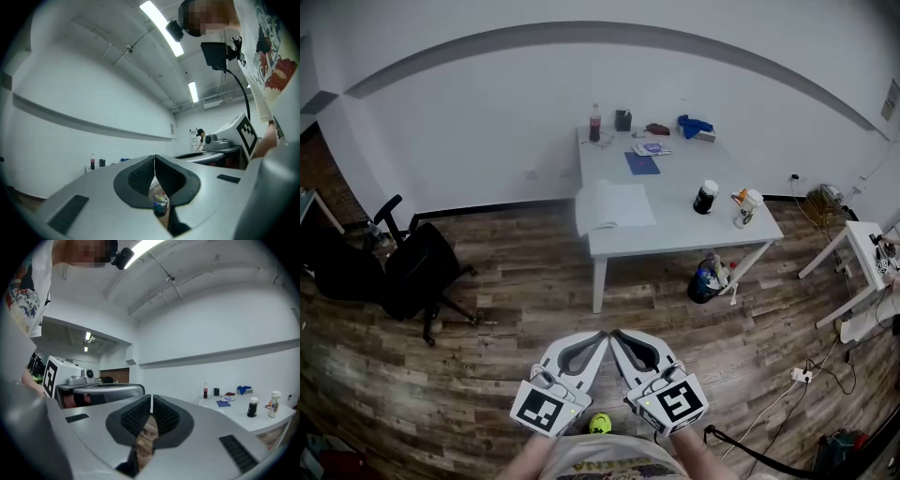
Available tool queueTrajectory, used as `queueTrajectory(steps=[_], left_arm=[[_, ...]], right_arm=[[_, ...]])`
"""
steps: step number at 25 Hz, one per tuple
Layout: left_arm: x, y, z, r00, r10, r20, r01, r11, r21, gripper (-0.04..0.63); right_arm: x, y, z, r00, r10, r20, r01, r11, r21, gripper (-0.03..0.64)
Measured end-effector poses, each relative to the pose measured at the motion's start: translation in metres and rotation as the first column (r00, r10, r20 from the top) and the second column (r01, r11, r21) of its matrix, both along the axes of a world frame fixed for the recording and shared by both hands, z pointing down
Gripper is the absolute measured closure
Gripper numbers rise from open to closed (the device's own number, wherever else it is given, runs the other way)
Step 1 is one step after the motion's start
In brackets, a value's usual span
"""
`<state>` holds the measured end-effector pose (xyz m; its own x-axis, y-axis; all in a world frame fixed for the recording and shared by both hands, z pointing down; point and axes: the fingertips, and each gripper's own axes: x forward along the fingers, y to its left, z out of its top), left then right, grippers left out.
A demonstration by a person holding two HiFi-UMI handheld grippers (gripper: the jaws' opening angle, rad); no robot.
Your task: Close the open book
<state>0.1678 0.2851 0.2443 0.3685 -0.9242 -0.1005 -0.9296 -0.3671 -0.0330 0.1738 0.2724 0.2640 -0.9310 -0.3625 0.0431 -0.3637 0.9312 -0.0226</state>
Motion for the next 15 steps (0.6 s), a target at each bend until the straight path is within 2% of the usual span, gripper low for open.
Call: queueTrajectory(steps=[7, 15], left_arm=[[0.000, -0.032, 0.004, 1.000, -0.016, 0.019, 0.016, 1.000, -0.012, 0.583], [-0.009, -0.074, 0.003, 1.000, -0.003, 0.011, 0.003, 1.000, -0.015, 0.583]], right_arm=[[0.001, -0.033, 0.001, 1.000, 0.008, 0.012, -0.008, 1.000, -0.006, 0.594], [-0.009, -0.074, 0.002, 1.000, 0.016, 0.021, -0.015, 0.999, -0.028, 0.594]])
